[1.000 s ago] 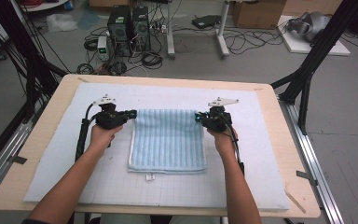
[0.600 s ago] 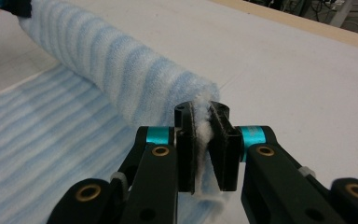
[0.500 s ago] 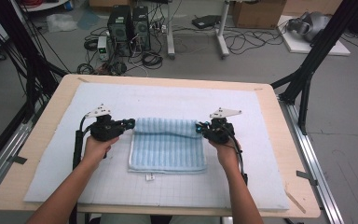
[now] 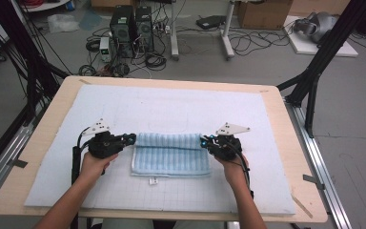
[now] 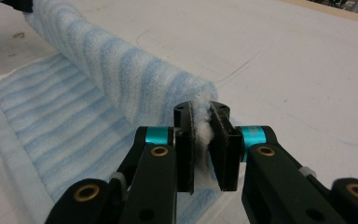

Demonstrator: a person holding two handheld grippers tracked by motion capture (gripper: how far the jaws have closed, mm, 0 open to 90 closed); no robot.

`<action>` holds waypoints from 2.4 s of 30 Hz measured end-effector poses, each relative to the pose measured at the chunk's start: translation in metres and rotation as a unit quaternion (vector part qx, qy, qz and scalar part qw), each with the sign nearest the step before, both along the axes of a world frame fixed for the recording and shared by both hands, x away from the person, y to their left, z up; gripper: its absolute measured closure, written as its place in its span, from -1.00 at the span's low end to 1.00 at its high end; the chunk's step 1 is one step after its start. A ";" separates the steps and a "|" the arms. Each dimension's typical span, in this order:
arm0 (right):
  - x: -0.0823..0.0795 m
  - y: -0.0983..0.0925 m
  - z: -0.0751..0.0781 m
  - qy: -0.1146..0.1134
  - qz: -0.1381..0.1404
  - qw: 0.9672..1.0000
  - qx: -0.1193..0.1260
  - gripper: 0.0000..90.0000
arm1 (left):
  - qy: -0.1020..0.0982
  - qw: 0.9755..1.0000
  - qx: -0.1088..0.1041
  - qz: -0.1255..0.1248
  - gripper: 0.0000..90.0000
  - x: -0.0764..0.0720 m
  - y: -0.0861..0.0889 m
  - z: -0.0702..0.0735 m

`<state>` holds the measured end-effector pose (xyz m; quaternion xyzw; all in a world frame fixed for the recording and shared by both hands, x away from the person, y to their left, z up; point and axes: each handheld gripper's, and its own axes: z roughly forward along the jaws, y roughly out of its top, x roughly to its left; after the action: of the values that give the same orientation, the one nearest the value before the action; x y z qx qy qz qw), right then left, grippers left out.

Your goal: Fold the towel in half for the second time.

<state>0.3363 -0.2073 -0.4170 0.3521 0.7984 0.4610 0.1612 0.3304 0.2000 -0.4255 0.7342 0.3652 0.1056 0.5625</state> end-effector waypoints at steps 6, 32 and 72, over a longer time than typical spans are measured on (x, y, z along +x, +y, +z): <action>-0.017 -0.001 -0.005 -0.007 0.006 1.000 0.000 0.80 | -0.002 1.000 0.007 -0.009 0.88 -0.018 0.001 -0.003; -0.055 -0.008 -0.008 -0.021 0.023 0.999 -0.011 0.45 | 0.011 1.000 -0.014 0.011 0.20 -0.048 0.005 -0.006; -0.033 -0.013 -0.014 -0.014 0.010 1.000 -0.007 0.28 | 0.001 0.998 0.040 0.043 0.33 -0.020 0.009 -0.004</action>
<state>0.3028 -0.2198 -0.4306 0.3367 0.8027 0.4619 0.1704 0.3103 0.2094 -0.4299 0.7401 0.3922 0.1439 0.5270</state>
